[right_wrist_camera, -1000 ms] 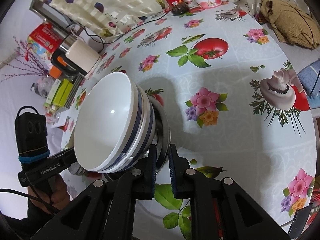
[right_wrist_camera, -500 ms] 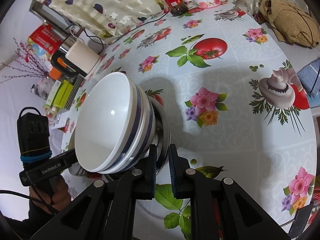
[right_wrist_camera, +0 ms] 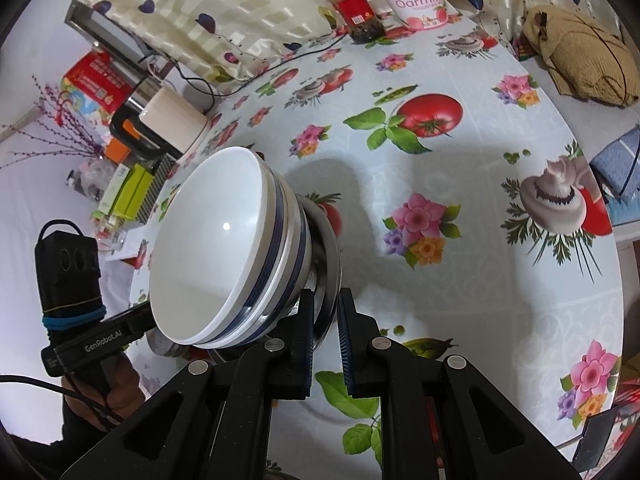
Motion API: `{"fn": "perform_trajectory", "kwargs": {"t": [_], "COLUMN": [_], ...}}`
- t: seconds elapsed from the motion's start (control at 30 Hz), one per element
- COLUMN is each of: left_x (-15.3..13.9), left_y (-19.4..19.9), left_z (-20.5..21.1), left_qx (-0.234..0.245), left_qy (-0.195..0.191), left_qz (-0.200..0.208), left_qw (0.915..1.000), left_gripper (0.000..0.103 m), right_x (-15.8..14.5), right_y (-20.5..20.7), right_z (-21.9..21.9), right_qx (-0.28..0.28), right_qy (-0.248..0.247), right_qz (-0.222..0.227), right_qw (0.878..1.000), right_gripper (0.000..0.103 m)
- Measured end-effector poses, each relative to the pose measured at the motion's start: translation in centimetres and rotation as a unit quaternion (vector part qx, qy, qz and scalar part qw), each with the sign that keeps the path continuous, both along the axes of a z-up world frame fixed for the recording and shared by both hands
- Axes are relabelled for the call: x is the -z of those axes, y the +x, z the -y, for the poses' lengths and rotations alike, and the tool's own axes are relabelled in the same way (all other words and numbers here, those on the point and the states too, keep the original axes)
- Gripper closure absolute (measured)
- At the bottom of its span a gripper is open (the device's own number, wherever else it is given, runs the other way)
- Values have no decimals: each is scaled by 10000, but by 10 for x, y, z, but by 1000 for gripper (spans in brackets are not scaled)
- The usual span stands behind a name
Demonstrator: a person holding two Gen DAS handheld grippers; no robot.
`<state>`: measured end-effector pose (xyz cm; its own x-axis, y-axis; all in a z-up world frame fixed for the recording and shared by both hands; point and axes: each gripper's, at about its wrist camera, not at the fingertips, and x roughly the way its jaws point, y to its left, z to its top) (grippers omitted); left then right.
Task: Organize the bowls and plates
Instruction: 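Carry the bowl stack over the beige plate stack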
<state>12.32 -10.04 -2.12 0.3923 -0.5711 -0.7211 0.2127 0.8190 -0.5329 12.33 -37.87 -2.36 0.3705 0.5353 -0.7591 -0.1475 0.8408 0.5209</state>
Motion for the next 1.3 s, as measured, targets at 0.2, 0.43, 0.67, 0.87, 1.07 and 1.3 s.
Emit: {"fn": "perform_trajectory", "kwargs": {"t": [0.2,0.43,0.67,0.87,1.07,1.3], "left_x": [-8,-19,-28,-35,-40,-40], "left_y": [-1,-6,-13,-20,-26,-32], "left_z": [-8,-18,-31,-47,-63,-81], "left_qx": [-73,-169,-300,-443,-594,-784], "left_qy": [44,80,116,127,133,150], "left_qz": [69,173,247,320,370,370], "left_qw": [9999,9997,9992,9984,9975,9961], "left_gripper": [93,93,93,93,93,93], "right_x": [-6,-15,-24,-30,-36,-37], "right_y": [4,7,6,6,7,10], "right_z": [-9,-21,-33,-48,-65,-86], "right_qx": [-76,-178,-285,-435,-581,-753], "right_qy": [-10,1,0,10,5,10], "right_qz": [43,112,200,254,300,296], "right_qw": [10000,9998,9994,9987,9979,9967], "right_gripper": [90,90,90,90,90,90]}}
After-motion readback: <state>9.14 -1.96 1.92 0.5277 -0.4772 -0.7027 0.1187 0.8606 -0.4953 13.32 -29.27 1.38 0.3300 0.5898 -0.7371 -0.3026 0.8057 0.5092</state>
